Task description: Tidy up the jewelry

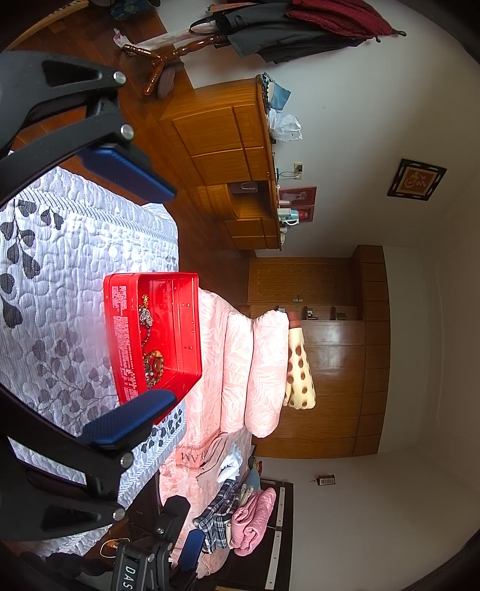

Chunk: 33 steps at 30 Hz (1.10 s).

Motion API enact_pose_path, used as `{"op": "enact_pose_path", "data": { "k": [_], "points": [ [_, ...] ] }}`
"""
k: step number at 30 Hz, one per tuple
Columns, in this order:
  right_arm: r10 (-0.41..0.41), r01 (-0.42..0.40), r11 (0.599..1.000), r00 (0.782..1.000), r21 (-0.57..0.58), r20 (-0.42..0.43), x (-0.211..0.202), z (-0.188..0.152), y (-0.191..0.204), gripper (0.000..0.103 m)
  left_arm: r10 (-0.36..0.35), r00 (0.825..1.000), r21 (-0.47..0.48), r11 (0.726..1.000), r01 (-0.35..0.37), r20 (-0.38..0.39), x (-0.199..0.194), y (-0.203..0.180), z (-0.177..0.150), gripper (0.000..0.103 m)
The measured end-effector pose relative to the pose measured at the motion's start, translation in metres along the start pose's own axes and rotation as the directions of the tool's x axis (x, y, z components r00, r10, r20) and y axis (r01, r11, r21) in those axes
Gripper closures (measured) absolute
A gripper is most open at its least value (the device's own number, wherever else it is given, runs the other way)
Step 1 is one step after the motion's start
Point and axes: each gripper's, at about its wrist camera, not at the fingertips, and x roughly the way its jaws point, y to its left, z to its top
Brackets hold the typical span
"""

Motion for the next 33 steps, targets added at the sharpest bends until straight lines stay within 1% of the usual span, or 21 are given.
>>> {"op": "enact_pose_path", "data": {
  "k": [33],
  "points": [
    [-0.013,0.013,1.0,1.0,0.003,-0.016,0.004,-0.0045,-0.005,0.006,-0.005,1.0,-0.02,1.0,0.005,-0.022,0.0045,-0.0027,-0.002,0.005]
  ]
}}
